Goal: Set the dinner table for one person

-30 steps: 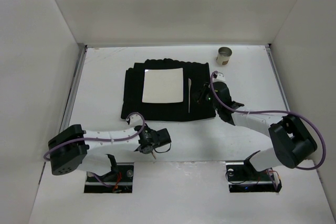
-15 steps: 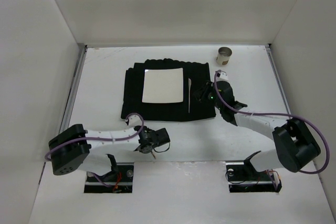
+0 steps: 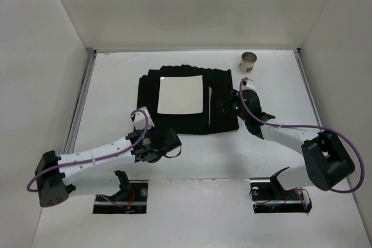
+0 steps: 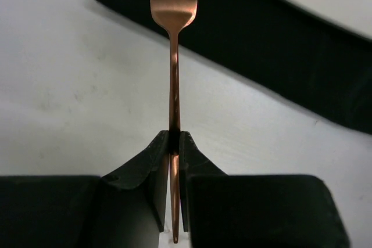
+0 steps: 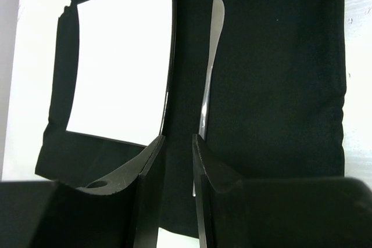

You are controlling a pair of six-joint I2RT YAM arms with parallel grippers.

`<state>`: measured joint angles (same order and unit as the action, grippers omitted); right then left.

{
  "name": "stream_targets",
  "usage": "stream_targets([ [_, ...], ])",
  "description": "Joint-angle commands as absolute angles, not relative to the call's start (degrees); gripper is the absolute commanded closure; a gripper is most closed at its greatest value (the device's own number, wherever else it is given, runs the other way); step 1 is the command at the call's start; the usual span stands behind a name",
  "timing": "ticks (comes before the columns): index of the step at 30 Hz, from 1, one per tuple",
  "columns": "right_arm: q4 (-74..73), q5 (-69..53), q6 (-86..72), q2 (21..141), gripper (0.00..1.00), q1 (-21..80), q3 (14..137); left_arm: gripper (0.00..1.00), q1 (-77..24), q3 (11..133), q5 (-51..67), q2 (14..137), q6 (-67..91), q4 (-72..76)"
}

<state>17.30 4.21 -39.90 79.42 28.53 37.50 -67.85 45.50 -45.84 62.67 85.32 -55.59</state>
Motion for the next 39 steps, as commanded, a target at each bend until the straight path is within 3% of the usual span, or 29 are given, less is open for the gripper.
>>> stream_targets([
  [1,21.88,3.96,-40.69,79.01,0.69,28.52,37.0,0.97,-61.5,48.86,-57.91,60.82,72.46,-57.33],
  [4,22.5,3.87,-41.04,79.54,0.69,28.61,36.83,0.95,-54.21,49.57,-58.9,61.61,51.05,-43.29],
  [8,22.59,3.96,-41.04,80.33,0.69,28.61,37.09,0.95,-45.68,47.99,-46.61,63.1,20.52,-19.64],
  [14,22.59,4.39,-41.04,79.37,0.69,28.61,36.74,0.95,-26.0,47.37,-16.75,71.6,15.73,-6.43],
  [19,22.67,4.66,-41.04,79.54,0.69,28.61,36.65,0.96,-19.47,52.54,-3.7,83.21,15.39,-5.35],
  [26,22.85,4.66,-40.87,80.25,0.69,28.69,36.74,0.96,-19.55,64.15,-7.37,94.56,8.62,-13.53],
  [39,22.85,4.31,-40.96,80.69,0.69,28.69,36.91,0.95,-19.73,66.01,-15.47,101.86,7.56,-17.93],
])
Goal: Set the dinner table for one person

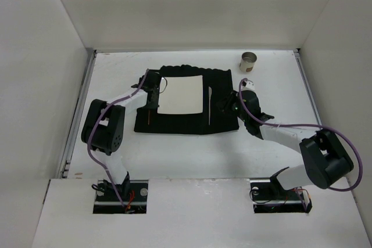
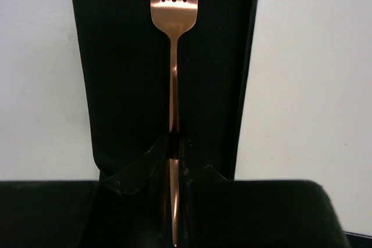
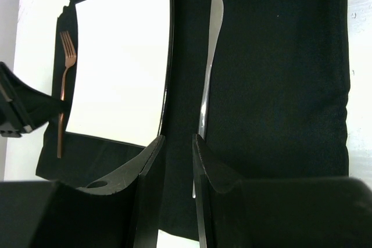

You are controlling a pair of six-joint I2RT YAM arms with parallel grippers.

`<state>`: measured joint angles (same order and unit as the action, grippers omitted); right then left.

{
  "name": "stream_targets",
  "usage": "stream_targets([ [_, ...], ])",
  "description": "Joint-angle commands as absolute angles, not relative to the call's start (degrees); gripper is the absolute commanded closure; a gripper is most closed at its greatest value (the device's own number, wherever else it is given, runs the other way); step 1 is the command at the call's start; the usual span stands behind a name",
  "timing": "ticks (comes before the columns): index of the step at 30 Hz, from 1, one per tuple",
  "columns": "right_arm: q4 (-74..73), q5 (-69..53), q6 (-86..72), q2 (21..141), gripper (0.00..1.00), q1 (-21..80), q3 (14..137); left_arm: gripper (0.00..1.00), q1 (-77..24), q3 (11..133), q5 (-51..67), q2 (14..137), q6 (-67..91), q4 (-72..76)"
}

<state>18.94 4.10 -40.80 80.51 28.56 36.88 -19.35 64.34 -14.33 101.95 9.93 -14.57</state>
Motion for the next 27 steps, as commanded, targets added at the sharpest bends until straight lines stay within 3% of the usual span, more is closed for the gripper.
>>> stream_targets([
  [1,22.85,4.31,-40.96,80.6,0.69,28.69,36.83,0.95,-19.47,66.09,-15.9,102.04,7.73,-17.76],
  [9,22.85,4.22,-40.87,81.12,0.69,28.69,37.0,0.87,-19.55,65.83,-17.75,103.18,8.35,-16.53],
  [13,22.85,4.39,-40.87,81.04,0.63,28.69,36.91,0.68,-19.99,64.78,-20.39,102.22,8.44,-16.61],
  [19,22.85,4.66,-40.61,80.6,0.58,28.69,36.83,0.52,-22.01,62.41,-20.74,95.2,11.86,-16.52],
  [25,22.85,5.53,-39.38,79.28,0.58,28.87,36.56,0.53,-25.0,56.53,-23.11,81.67,16.43,-10.65],
  [27,22.41,6.76,-38.59,78.49,0.66,29.22,36.65,0.58,-25.7,52.23,-23.55,76.23,19.15,-5.48],
])
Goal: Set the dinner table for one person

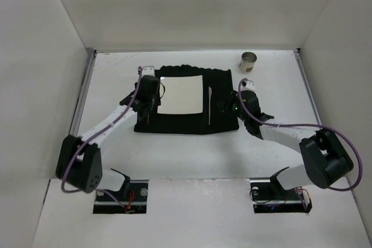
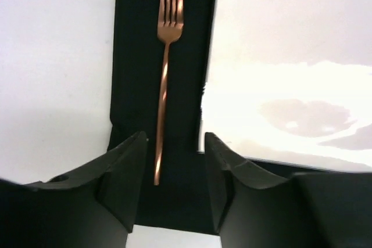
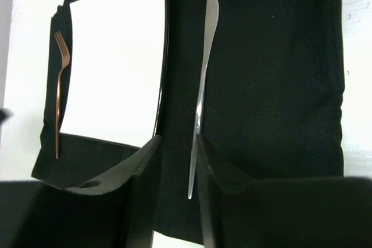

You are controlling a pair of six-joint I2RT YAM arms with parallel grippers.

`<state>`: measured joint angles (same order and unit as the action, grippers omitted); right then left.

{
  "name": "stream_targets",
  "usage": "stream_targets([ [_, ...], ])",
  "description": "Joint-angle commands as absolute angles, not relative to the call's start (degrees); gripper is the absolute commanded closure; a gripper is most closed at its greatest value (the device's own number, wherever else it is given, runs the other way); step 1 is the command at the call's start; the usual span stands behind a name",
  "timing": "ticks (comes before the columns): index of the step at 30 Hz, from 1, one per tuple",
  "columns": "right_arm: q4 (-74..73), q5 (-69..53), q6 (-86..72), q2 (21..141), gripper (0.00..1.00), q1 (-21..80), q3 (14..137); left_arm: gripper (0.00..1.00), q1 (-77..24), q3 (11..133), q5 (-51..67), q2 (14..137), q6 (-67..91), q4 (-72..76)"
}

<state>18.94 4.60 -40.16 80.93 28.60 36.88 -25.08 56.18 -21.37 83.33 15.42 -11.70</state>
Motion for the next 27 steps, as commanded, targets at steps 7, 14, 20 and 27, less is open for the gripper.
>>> stream_targets([
  [7,16.81,10.71,-37.35,76.81,0.93,28.7,39.63,0.93,-30.8,35.0,-24.6,65.58,28.37,16.32],
  [14,2.48,19.93,-34.29,83.75,0.74,21.94,56.48,0.89,-36.25,23.21,-30.67,61.61,31.11,36.02],
  [20,-8.42,27.07,-26.03,96.65,0.53,12.01,77.13,0.73,-36.25,16.71,-30.67,61.26,31.12,44.46],
  [27,-18.18,24.0,-22.15,115.73,0.48,6.02,98.68,0.67,-35.9,16.0,-30.68,64.42,31.38,47.29],
])
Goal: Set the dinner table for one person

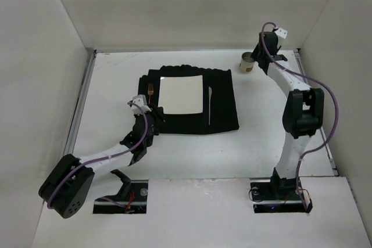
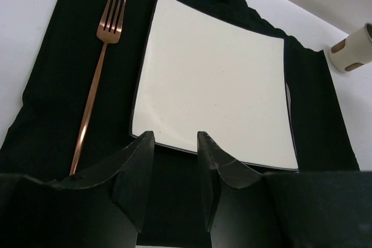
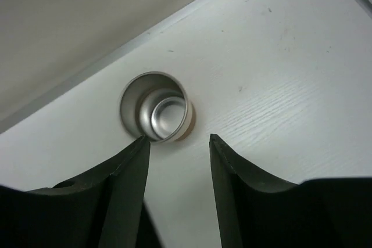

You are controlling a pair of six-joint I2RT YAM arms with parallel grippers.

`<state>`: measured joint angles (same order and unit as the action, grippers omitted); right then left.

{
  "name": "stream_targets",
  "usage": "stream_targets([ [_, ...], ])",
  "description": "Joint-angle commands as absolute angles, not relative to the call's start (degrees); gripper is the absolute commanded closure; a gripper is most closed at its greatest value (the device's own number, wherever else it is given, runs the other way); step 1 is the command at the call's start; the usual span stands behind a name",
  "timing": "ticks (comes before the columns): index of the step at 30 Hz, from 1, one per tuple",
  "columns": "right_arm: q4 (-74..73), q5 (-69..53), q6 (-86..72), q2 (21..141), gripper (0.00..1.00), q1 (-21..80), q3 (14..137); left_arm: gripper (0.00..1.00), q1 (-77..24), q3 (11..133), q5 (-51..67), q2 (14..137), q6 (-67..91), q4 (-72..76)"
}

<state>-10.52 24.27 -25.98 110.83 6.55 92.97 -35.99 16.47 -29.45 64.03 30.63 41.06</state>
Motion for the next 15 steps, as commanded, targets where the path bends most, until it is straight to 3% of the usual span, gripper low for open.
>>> stream_targets([
  [1,-18.89,23.3,-21.8,117.58,0.48,5.84,100.44,0.66,-35.81,16.08,-30.5,64.77,31.64,47.29],
  [11,-16.0,16.88,-19.95,124.71,0.54,5.31,104.76,0.65,-33.71,16.43,-28.48,66.62,32.96,47.29],
  [14,-17.75,17.66,-20.04,125.07,0.7,5.49,105.47,0.65,-33.79,16.7,-27.95,67.15,32.96,47.2],
  [15,-18.36,18.1,-20.3,124.11,0.71,5.49,104.69,0.65,-33.79,16.7,-27.95,67.24,32.96,47.28],
])
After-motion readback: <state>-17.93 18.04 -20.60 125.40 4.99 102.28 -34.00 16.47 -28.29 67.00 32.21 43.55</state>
